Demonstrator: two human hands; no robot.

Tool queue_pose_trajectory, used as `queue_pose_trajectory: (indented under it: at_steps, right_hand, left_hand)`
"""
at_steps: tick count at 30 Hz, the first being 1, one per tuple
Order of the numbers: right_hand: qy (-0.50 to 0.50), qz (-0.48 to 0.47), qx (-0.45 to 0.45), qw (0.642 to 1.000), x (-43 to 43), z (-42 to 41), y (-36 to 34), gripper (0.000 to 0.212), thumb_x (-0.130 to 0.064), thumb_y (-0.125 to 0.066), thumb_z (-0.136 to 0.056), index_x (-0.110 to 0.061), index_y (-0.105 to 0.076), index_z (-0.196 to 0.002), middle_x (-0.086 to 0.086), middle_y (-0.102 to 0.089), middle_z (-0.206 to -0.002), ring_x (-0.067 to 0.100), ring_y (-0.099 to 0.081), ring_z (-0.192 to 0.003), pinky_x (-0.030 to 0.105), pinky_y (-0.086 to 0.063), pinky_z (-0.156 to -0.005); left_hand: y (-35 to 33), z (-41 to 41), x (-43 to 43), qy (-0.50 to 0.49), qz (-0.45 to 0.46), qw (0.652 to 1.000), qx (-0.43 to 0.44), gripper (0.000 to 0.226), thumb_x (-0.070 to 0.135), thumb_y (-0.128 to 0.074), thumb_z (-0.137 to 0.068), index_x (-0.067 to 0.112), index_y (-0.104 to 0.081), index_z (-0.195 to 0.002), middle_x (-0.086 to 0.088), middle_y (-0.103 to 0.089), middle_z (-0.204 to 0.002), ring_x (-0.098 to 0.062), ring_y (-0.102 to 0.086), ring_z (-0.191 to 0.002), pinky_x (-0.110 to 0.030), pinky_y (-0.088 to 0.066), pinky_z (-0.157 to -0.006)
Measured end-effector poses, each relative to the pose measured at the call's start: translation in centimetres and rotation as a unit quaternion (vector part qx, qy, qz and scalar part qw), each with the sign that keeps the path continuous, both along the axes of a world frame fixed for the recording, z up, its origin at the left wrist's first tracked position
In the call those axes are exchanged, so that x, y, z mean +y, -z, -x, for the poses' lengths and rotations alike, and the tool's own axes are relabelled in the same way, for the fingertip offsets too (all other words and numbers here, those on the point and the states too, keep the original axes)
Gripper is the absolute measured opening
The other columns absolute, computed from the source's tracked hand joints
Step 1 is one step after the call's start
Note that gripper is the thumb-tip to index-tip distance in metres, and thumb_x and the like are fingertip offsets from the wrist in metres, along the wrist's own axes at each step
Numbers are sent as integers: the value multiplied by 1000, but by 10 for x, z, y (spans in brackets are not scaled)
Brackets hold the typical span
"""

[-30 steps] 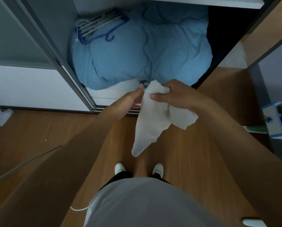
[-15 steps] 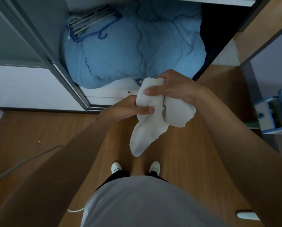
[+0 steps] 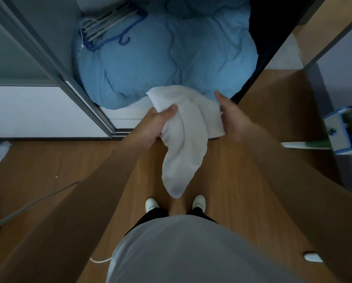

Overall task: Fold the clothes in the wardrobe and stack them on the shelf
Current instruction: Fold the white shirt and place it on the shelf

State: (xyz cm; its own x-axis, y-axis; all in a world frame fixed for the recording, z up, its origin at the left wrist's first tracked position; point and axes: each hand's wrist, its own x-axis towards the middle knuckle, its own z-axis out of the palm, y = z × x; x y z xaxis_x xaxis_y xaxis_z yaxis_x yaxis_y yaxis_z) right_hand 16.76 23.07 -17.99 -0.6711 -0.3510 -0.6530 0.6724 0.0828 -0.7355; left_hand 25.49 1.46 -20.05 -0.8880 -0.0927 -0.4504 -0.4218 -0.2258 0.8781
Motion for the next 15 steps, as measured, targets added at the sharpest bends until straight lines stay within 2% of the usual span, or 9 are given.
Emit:
queue_pose_trajectory:
  at_steps: [2, 3, 5, 7, 8, 9, 12, 15]
  right_hand:
    - [6, 6, -69, 998, 0, -22, 24, 70, -70, -69, -76, -20, -63, -125, 6, -75, -114, 27, -73, -103, 44, -60, -82]
    - [5, 16, -93, 996, -2, -31, 31, 73, -71, -74, -70, -21, -64, -123, 7, -76, -112, 29, -73, -102, 47, -60, -81]
    - [-11, 31, -96, 995, -8, -43, 40, 82, -65, -81, -65, -23, -60, -132, 6, -74, -116, 29, -70, -108, 47, -57, -89]
    - [-16, 23, -26, 999, -13, -43, 41, 67, -45, -81, -75, -14, -61, -131, 0, -78, -100, 20, -74, -95, 34, -61, -76]
    - [-4, 0, 23, 1000, -14, -39, 39, 50, -33, -78, -82, -10, -65, -125, -2, -79, -92, 18, -75, -89, 29, -60, -69]
    - [15, -14, 54, 998, -15, -33, 36, 33, -24, -75, -87, -9, -69, -116, -1, -79, -91, 20, -75, -90, 28, -60, -68]
    - [32, -23, 132, 990, -11, -15, 13, 9, -17, -75, -88, -16, -74, -97, 0, -78, -93, 16, -74, -88, 27, -60, -72]
    - [25, -33, 205, 978, -12, -4, -6, 6, -17, -78, -86, -18, -77, -92, -1, -78, -93, 11, -73, -82, 24, -58, -73]
  left_hand:
    - [-5, 3, -1, -11, 24, 1000, 4, 45, 52, -66, -86, 24, -64, -120, 4, -76, -109, -17, -73, -100, -36, -59, -85]
    - [-7, 3, -3, -14, 35, 999, 3, 45, 53, -66, -86, 24, -64, -120, 5, -77, -107, -16, -73, -98, -34, -59, -82]
    - [-10, 4, -7, -13, 60, 998, 3, 42, 52, -64, -89, 22, -65, -119, 4, -77, -106, -16, -74, -97, -33, -59, -79]
    - [-11, 3, -12, -11, 84, 996, 1, 37, 49, -64, -92, 23, -67, -118, 3, -77, -107, -18, -73, -99, -37, -58, -85]
    - [-11, 3, -15, -9, 99, 995, -1, 33, 49, -64, -91, 26, -67, -114, 4, -76, -107, -18, -73, -100, -39, -57, -89]
    - [-10, 2, -19, -4, 121, 993, -4, 29, 51, -63, -90, 30, -67, -110, 7, -76, -106, -16, -72, -100, -39, -56, -92]
    - [-3, -5, -27, 33, 175, 984, -7, 23, 52, -62, -92, 37, -66, -109, 16, -76, -100, -9, -72, -94, -38, -55, -93]
    - [2, -12, -28, 40, 131, 990, -25, 40, 48, -65, -92, 26, -65, -125, 5, -75, -112, -18, -71, -105, -46, -52, -100]
